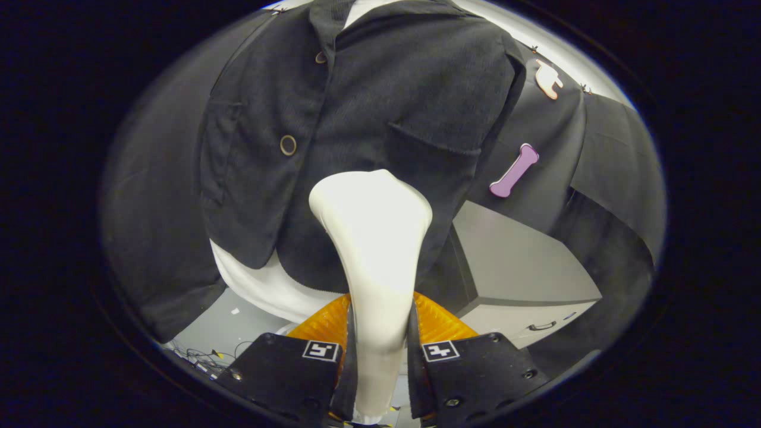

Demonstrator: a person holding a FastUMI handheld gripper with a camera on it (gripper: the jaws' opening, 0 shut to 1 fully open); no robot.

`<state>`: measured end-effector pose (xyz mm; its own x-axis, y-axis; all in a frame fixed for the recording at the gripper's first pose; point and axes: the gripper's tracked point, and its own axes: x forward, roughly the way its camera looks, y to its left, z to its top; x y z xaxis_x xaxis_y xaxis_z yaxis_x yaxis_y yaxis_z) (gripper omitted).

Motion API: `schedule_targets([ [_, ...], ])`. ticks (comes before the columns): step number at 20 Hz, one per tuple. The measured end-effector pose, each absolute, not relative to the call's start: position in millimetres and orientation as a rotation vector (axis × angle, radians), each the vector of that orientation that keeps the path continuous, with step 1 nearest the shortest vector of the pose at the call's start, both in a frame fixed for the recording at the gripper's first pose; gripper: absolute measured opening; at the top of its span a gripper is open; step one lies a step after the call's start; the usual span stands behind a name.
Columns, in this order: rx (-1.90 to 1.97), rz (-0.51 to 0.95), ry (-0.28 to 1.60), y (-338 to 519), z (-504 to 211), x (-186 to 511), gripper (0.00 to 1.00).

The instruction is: Iron the clothes twice with a garment steamer, once on the left side and once on the right side.

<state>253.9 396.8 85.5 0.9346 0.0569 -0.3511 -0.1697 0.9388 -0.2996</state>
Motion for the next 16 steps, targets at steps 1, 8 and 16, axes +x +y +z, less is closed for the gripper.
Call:
schedule_targets([
  [1,-0.328,0.116,0.357,396,81,255,0.37],
  [8,-0.335,0.112,0.42,391,38,264,0.37],
  [16,-0.339,0.132,0.478,395,3,266,0.38],
])
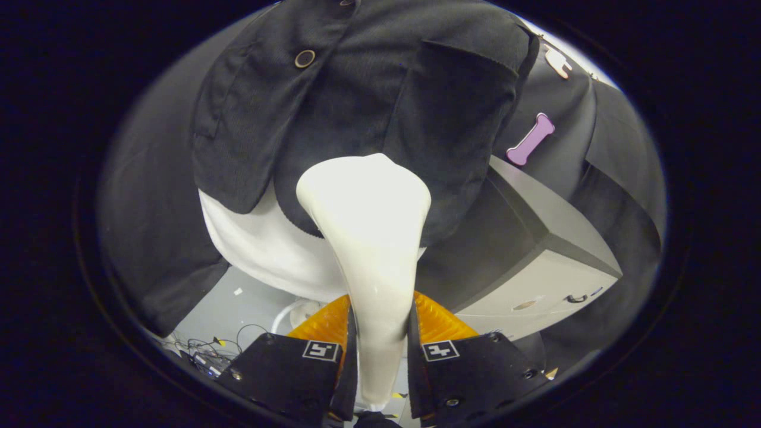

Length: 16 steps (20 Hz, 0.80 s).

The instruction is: Iron the clothes twice with a garment steamer, once on the left side and once on the right side.

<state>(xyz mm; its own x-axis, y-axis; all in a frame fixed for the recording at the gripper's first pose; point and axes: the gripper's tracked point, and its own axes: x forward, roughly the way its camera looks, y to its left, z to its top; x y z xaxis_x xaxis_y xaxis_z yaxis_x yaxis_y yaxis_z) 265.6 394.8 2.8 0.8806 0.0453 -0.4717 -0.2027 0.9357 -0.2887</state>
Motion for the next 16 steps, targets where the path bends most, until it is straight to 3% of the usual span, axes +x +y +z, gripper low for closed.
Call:
schedule_targets([
  [7,-0.265,0.19,0.463,392,16,254,0.37],
  [16,-0.109,0.324,0.24,385,166,198,0.37],
])
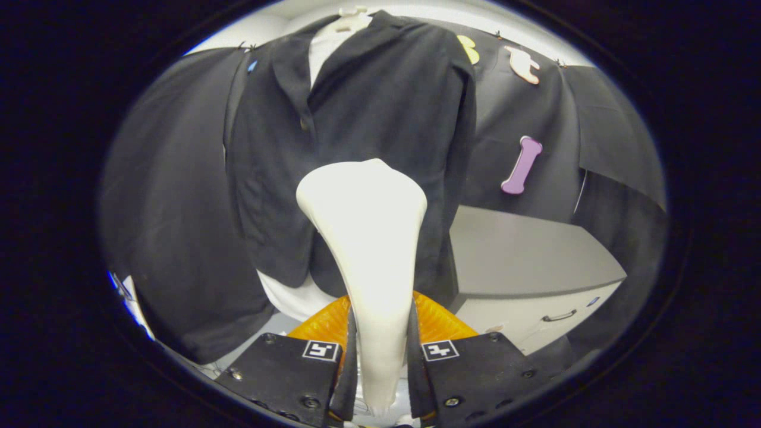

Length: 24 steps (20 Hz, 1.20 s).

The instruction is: Iron the clothes twice with a garment steamer, once on the left side and once on the right side.

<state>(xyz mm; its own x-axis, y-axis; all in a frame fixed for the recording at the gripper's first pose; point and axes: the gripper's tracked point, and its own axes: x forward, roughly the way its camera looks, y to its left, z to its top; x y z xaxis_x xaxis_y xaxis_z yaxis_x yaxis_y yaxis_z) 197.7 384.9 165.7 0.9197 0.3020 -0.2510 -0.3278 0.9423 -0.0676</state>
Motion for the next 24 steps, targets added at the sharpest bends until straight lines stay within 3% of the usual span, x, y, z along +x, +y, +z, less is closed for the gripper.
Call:
schedule_targets([
  [17,-0.038,0.47,-0.127,490,425,143,0.37],
  [24,-0.118,0.38,-0.19,560,479,158,0.37],
])
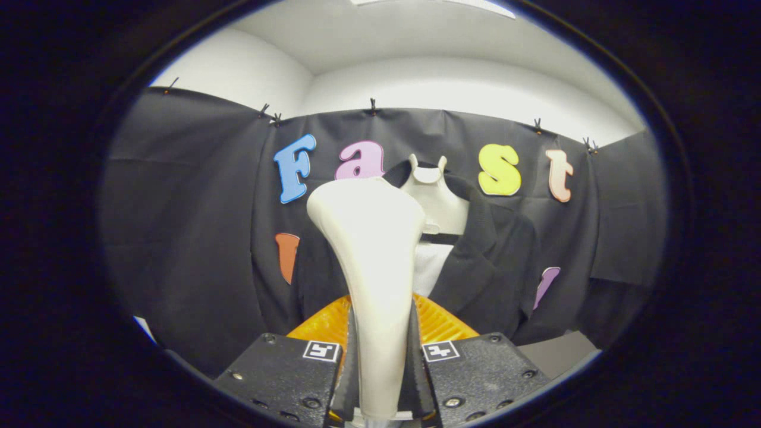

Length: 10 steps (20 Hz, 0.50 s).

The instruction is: Iron the clothes twice with a garment steamer, once on the left side and once on the right side.

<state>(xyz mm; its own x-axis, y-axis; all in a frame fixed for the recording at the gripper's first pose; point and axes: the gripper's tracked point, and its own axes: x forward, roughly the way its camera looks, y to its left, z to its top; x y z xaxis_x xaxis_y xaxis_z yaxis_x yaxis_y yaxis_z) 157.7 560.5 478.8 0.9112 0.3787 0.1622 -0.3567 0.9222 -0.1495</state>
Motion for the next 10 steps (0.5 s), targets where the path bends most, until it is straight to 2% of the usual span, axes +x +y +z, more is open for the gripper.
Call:
schedule_targets([
  [10,-0.227,0.212,-0.112,612,457,205,0.37],
])
